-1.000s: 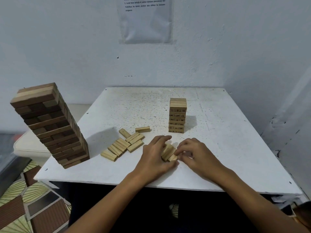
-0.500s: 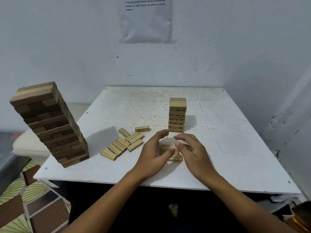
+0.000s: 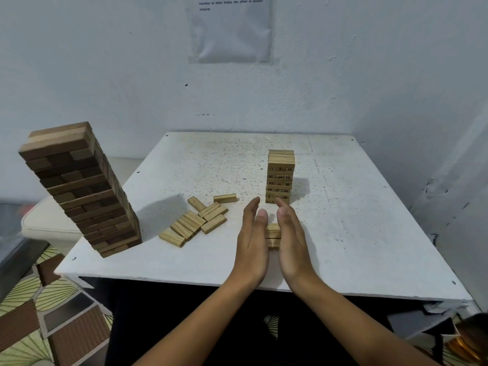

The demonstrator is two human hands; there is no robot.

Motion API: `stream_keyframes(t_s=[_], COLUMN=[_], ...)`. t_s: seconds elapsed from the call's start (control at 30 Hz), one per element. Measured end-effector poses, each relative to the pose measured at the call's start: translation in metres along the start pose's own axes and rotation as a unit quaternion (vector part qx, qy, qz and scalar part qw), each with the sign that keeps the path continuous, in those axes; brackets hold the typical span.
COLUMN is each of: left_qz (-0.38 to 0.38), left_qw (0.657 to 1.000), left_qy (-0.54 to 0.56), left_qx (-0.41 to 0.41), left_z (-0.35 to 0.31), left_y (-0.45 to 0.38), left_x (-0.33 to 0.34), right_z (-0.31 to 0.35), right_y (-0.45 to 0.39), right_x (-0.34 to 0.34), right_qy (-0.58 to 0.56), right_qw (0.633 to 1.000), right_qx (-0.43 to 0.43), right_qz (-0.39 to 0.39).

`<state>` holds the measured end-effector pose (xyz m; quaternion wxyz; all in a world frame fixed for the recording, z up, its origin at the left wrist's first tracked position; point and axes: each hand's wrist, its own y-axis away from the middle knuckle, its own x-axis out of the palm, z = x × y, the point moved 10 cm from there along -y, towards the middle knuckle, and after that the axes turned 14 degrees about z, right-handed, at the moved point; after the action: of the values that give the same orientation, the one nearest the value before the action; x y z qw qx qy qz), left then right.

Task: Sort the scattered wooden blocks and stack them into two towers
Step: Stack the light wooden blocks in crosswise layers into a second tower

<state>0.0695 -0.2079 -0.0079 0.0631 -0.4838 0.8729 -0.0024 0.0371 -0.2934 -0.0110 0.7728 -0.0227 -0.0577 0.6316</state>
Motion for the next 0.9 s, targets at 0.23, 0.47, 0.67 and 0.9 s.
stream_keyframes(t_s=[0.23, 0.47, 0.67, 0.9], left_qz=[0.004, 0.009, 0.004, 0.063], left_qw=[1.0, 0.999, 0.989, 0.982], left_qy=[0.004, 0.029, 0.145, -0.168], left_qx=[0.009, 0.017, 0.015, 0.052], left_z=[0.0, -0.002, 0.01, -0.011], left_y=[0.0, -0.001, -0.003, -0.008], left_x=[0.002, 0.002, -0.003, -0.039], right_z=[-0.002, -0.002, 0.0, 0.019], right_y=[-0.001, -0.001, 0.002, -0.011], right_x=[0.003, 0.002, -0.008, -0.043], right_qy=[-0.003, 0.009, 0.02, 0.209], right_qw=[1.0, 1.0, 0.999, 0.977], right_qx=[-0.01, -0.01, -0.013, 0.0], right_qz=[0.004, -0.001, -0.024, 0.042])
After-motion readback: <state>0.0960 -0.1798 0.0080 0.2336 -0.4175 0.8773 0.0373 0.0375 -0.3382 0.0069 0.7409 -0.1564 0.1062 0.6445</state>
